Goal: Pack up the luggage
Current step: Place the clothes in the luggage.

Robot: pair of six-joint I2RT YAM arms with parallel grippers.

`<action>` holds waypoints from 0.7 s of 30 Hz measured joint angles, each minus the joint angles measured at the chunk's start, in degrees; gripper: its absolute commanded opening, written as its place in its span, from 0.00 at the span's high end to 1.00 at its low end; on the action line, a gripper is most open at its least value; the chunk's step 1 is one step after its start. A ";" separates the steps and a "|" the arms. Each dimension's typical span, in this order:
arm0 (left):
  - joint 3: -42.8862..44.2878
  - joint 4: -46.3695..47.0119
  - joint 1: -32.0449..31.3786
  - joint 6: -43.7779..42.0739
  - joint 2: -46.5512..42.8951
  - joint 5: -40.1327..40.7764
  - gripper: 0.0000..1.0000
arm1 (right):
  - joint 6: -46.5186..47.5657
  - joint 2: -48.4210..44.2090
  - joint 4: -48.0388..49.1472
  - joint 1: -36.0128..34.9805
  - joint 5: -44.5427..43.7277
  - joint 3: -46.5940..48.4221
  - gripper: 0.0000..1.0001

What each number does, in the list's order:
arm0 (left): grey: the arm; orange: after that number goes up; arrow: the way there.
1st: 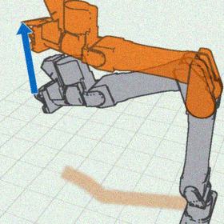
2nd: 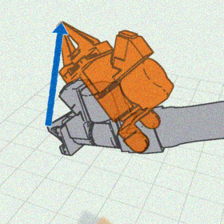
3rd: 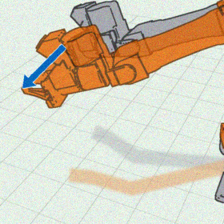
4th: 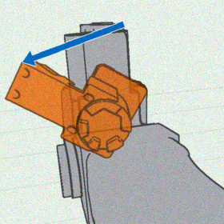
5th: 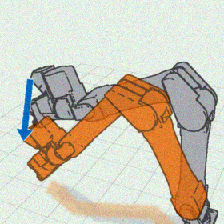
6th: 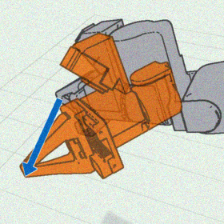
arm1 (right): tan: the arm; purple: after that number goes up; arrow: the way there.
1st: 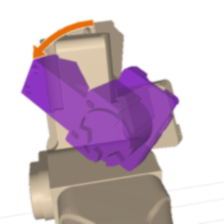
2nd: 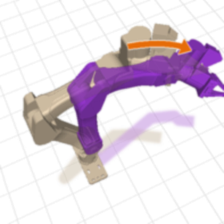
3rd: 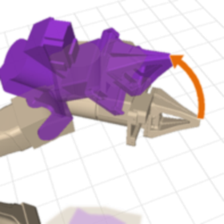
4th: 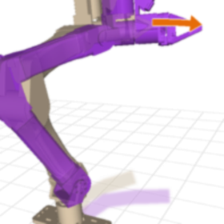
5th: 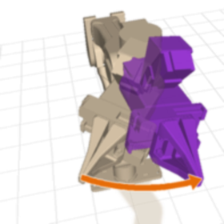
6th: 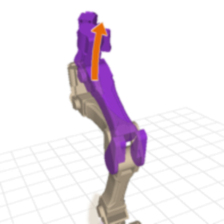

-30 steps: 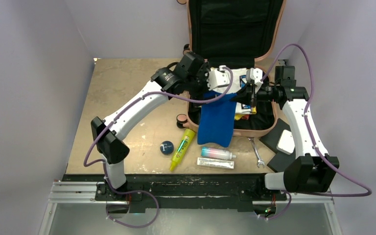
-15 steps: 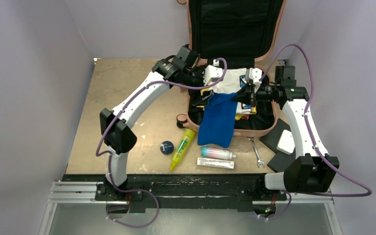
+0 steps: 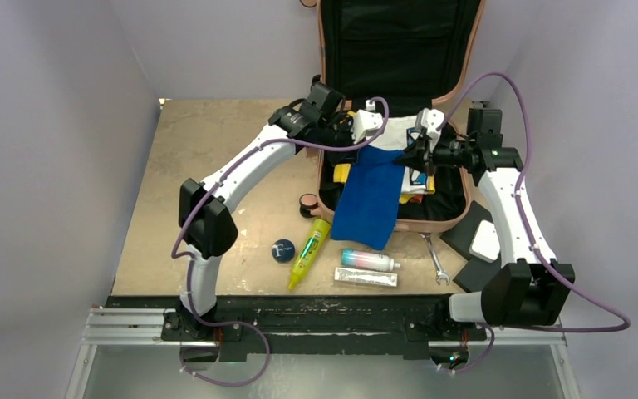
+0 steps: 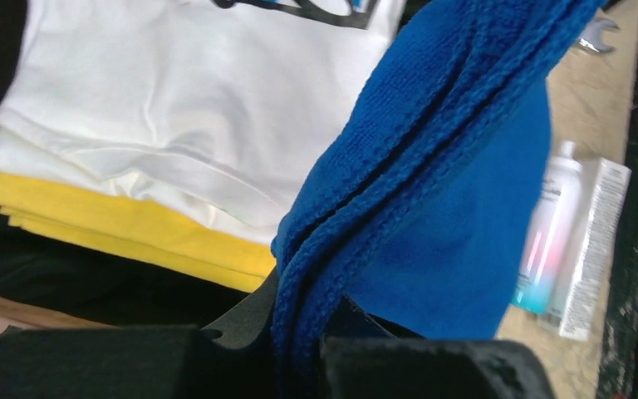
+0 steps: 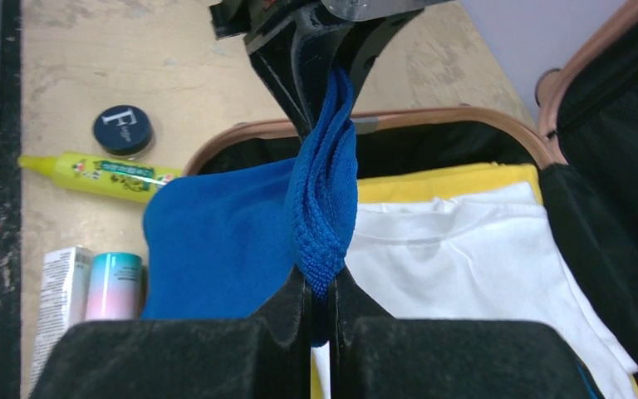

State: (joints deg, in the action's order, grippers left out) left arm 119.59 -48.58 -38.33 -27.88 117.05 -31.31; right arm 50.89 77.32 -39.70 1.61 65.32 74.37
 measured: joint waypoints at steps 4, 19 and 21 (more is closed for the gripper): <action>-2.08 6.05 0.00 3.61 0.04 3.93 1.00 | -4.87 1.44 5.68 0.04 -3.93 -0.26 1.00; 0.31 16.35 -0.33 10.88 8.48 9.03 1.00 | -10.05 13.73 11.37 3.06 -12.57 2.62 1.00; 2.32 16.72 -0.33 11.82 10.95 9.09 1.00 | -10.73 14.43 11.93 3.37 -13.75 3.10 1.00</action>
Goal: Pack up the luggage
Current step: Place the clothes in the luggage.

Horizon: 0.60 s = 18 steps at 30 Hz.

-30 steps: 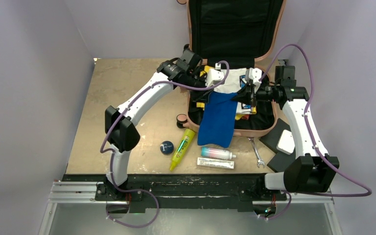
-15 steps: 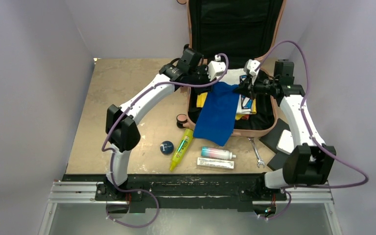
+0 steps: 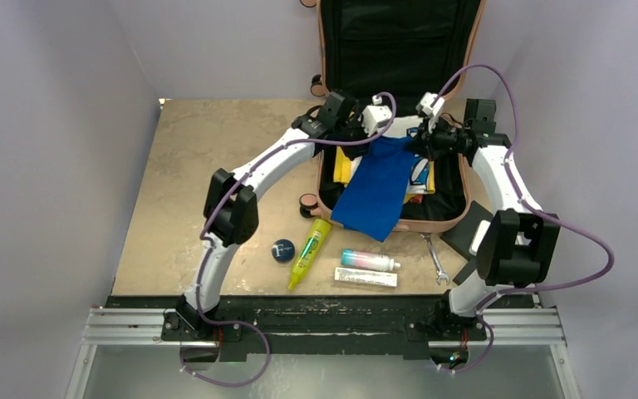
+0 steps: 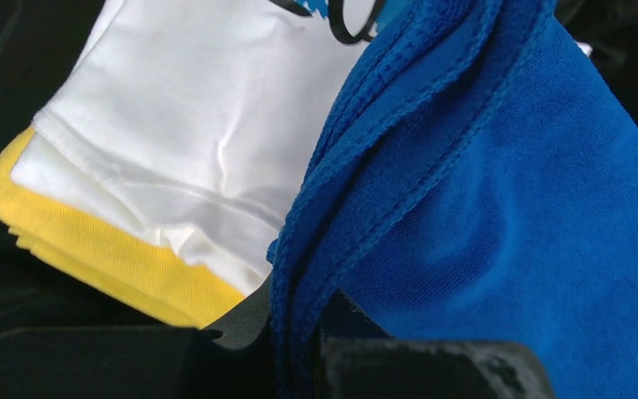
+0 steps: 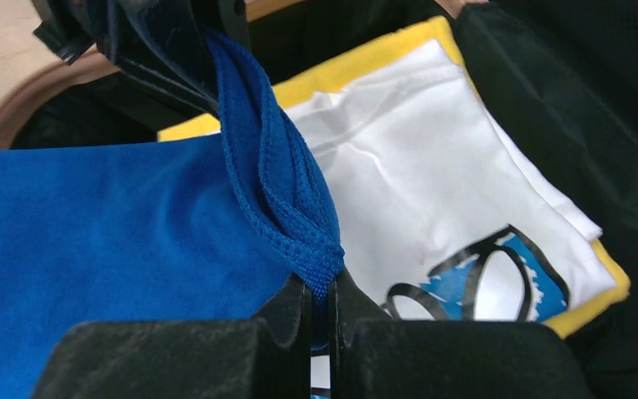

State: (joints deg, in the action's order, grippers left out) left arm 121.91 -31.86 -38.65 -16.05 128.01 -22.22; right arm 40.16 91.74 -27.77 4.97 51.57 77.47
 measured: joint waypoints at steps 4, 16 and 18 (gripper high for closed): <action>4.39 1.11 0.00 1.40 4.20 0.22 1.00 | -0.87 2.71 1.09 0.79 -2.40 2.60 1.00; 13.31 7.93 -0.42 5.11 11.17 9.97 1.00 | -3.37 18.10 2.03 1.73 -4.98 20.55 1.00; 14.05 9.07 -0.44 5.16 11.96 11.91 1.00 | -3.63 19.82 2.19 1.51 -5.55 22.16 1.00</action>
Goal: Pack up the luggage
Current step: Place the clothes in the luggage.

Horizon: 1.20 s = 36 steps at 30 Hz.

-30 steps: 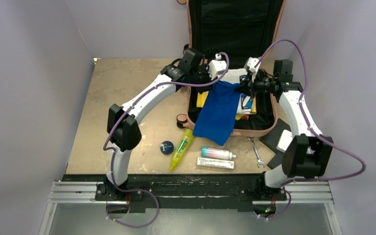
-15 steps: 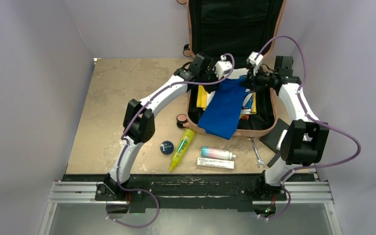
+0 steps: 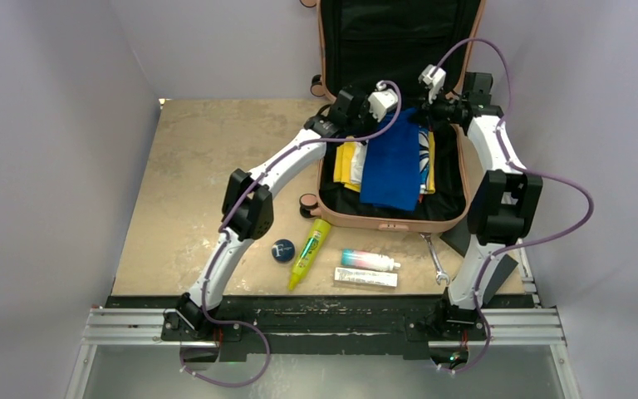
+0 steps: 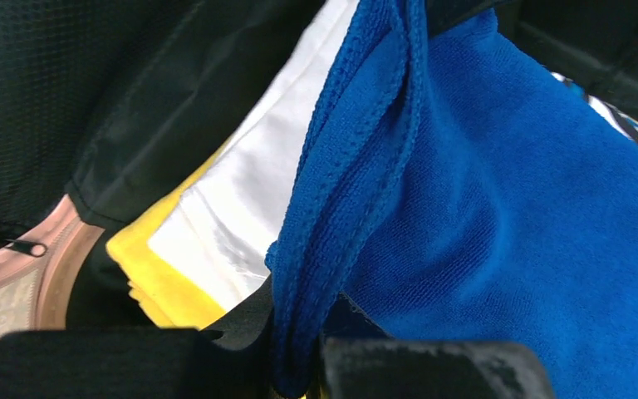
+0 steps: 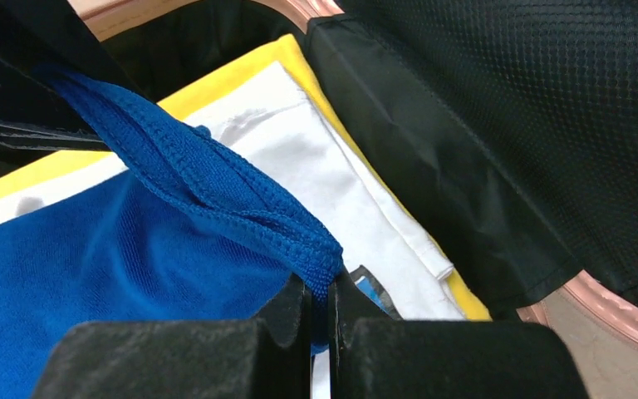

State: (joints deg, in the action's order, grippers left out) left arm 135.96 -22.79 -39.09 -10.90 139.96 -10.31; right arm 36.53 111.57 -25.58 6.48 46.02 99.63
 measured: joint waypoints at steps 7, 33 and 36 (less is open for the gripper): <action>1.51 2.84 -0.07 -0.20 2.91 5.84 1.00 | -1.33 4.50 0.90 -0.90 -1.64 4.26 1.00; 4.31 8.66 0.09 -1.66 6.84 22.84 0.03 | -11.52 5.05 18.60 -0.79 -19.54 -0.48 0.31; 4.63 9.27 0.09 -1.66 6.84 26.62 0.03 | -12.96 3.91 20.35 -0.79 -20.72 -1.70 0.36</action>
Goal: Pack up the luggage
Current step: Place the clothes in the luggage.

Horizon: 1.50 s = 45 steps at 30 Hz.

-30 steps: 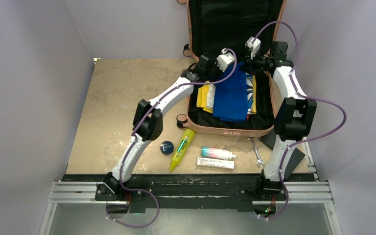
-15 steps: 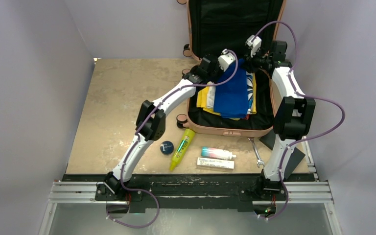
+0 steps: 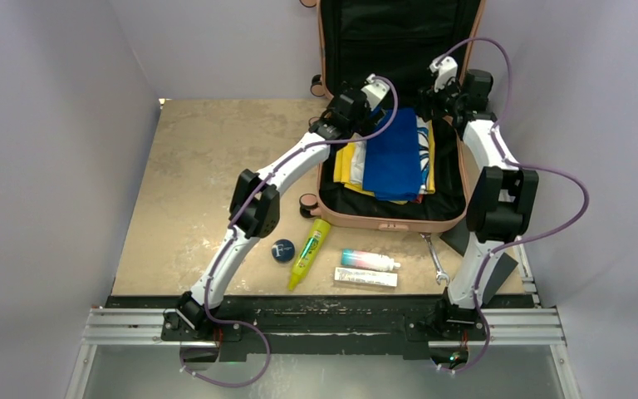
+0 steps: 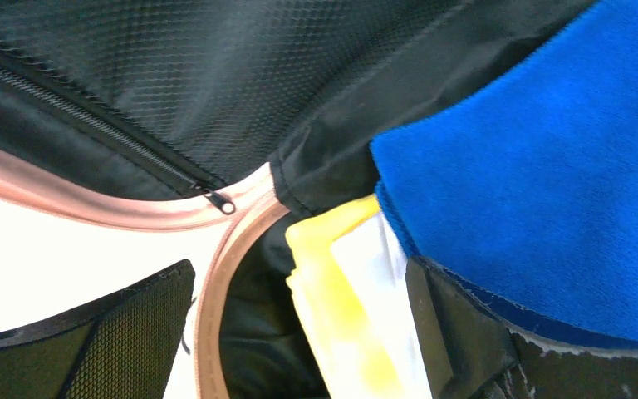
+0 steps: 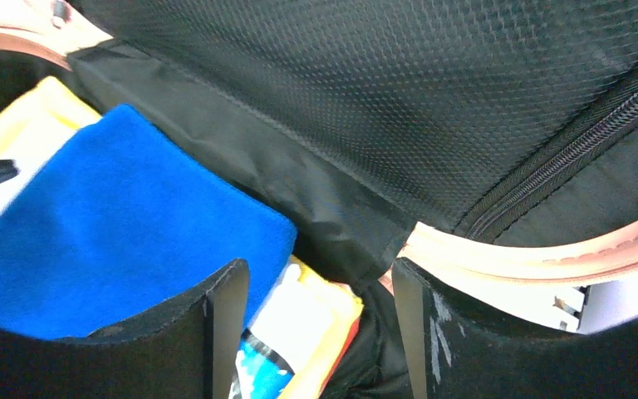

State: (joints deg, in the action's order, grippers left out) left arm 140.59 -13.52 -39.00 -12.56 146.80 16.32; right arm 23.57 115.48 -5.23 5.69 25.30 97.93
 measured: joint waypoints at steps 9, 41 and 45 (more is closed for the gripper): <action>-4.02 -3.32 0.11 0.94 -5.33 -1.22 0.04 | 2.95 -13.86 -3.34 -1.29 9.79 -10.49 0.51; -68.43 -13.03 7.98 -1.11 -53.96 -22.99 0.01 | 22.71 -33.46 -25.77 -13.03 16.52 -24.55 0.36; -73.83 -13.25 3.54 -1.51 -55.67 -23.56 0.01 | 25.42 -41.20 -28.44 -13.05 16.44 -23.21 0.35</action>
State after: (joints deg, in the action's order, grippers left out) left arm 66.76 -26.76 -35.46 -14.06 91.13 -7.25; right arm 48.99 74.28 -33.67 -7.35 41.74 74.72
